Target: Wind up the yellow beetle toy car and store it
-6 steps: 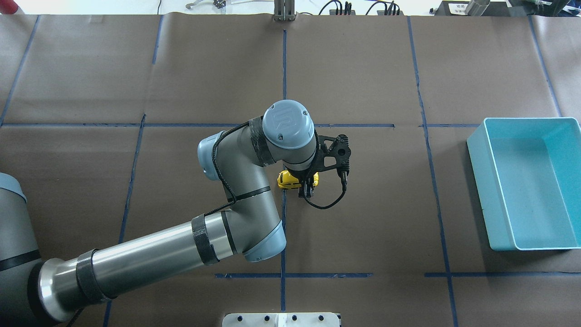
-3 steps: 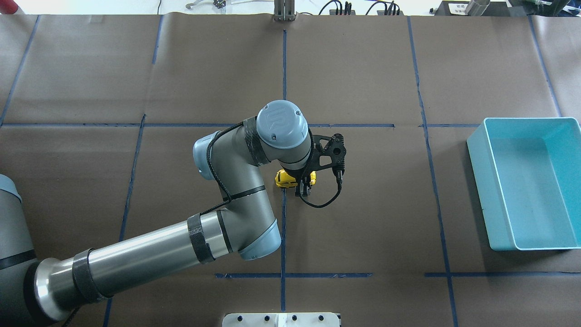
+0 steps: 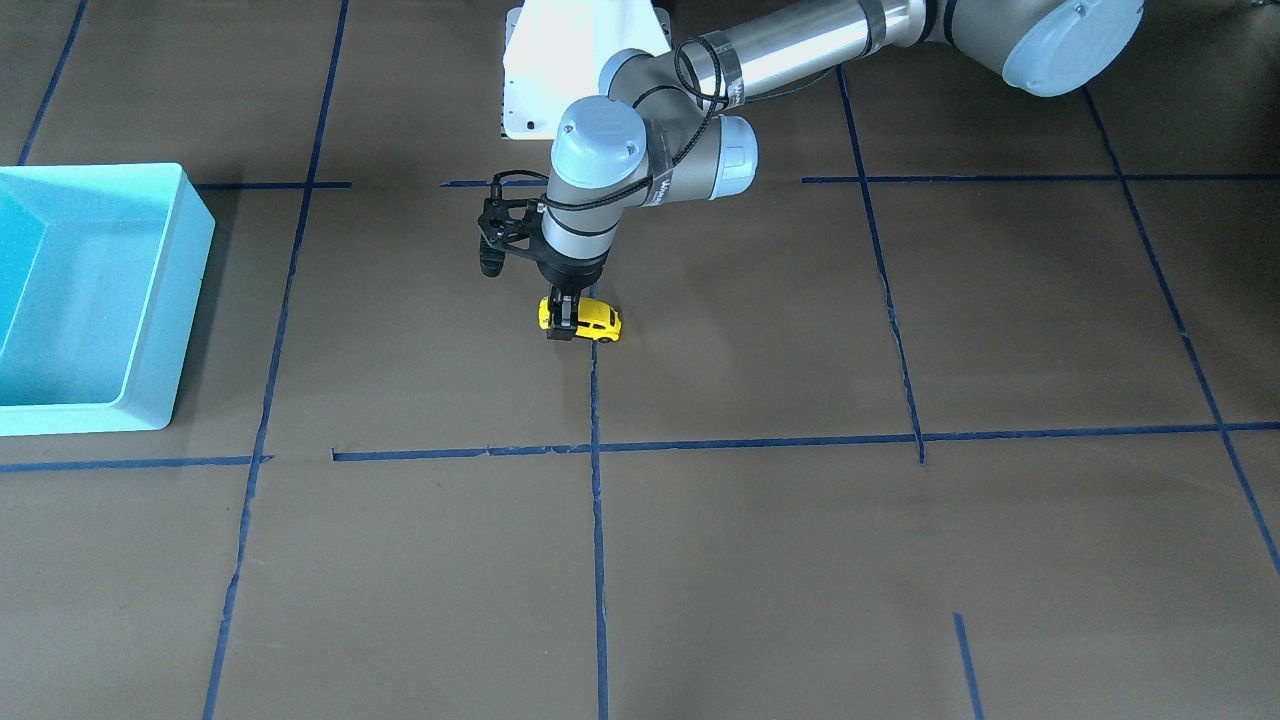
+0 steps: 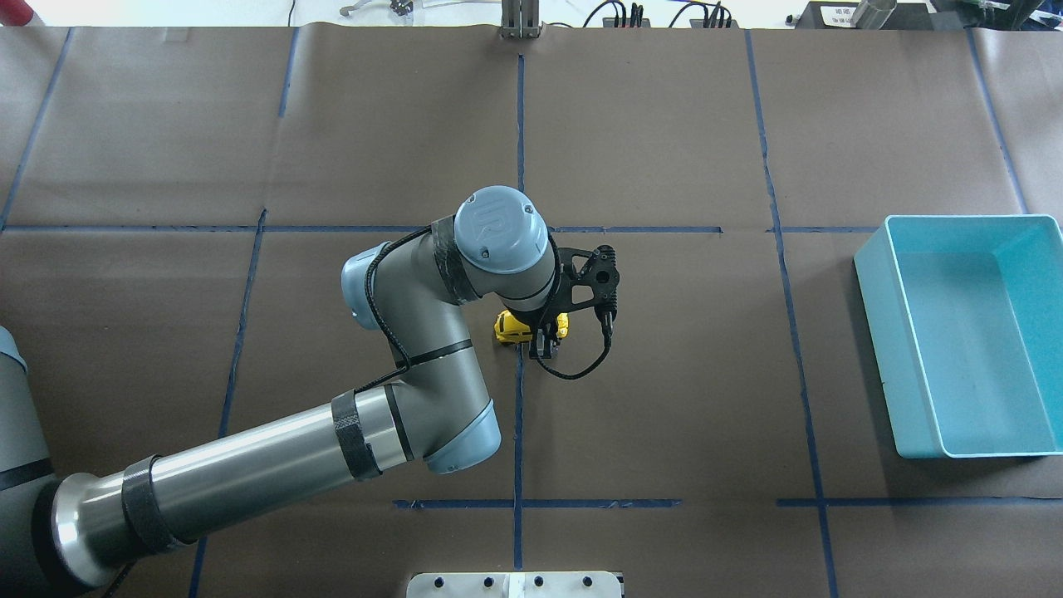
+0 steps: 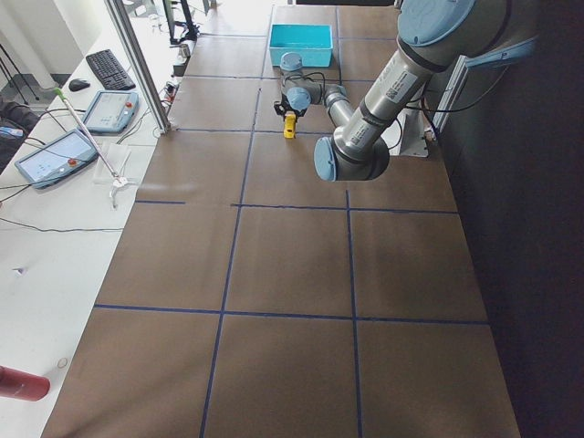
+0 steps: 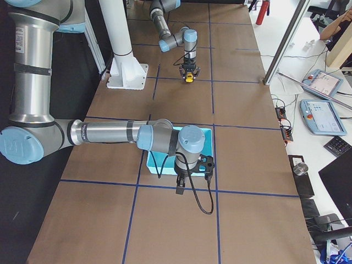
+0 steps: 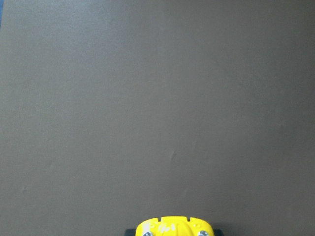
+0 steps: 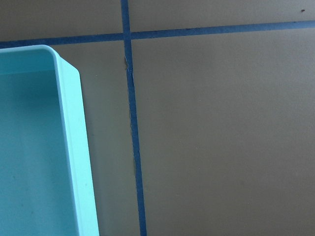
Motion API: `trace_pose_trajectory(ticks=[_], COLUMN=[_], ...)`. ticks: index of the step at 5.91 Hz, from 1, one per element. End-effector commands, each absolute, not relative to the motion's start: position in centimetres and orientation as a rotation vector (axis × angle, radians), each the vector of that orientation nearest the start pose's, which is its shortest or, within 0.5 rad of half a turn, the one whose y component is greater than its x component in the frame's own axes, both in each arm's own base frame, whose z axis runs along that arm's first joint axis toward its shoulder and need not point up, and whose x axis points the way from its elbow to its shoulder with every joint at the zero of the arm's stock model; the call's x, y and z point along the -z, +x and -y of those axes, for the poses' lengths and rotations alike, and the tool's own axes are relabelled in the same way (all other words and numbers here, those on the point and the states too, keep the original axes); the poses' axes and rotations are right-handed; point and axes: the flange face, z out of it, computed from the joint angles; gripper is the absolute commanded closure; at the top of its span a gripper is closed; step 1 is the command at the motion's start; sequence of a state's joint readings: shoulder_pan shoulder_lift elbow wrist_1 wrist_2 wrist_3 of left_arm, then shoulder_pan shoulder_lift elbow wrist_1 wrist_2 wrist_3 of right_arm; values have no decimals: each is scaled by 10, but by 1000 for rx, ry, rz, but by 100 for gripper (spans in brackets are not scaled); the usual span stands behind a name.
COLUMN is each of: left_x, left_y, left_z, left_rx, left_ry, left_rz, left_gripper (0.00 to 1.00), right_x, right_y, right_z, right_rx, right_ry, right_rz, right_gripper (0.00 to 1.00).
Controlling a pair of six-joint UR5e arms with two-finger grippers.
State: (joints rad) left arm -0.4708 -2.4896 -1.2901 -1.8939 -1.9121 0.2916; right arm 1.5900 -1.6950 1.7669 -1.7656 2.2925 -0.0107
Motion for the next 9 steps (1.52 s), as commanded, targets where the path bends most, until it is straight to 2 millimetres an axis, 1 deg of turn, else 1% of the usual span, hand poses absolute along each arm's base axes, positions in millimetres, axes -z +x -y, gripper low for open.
trace_pose_trajectory(ticks=[1,4,5,8,9], left_x=[-166,-172,-176,-188,-187], left_y=[656,654,651,648,645], left_z=[446,447,451,450,450], left_rx=[-1427,-1426,-1421,-1424,-1426], left_ry=[816,811,807,794,791], left_rz=[-727,-723,-718,-718,-733], left_gripper=[100,100,100,100,100], right_x=[-643,-644,-643,-643,-643], right_y=[75,75,75,75,75], right_z=[427,427,427,427,427], right_rx=[-52,-52,-51,-51,-51], right_ry=[-108,-112,-109,-110,-110], right_rz=[722,722,722,722,722], right_gripper=[0,0,0,0,0])
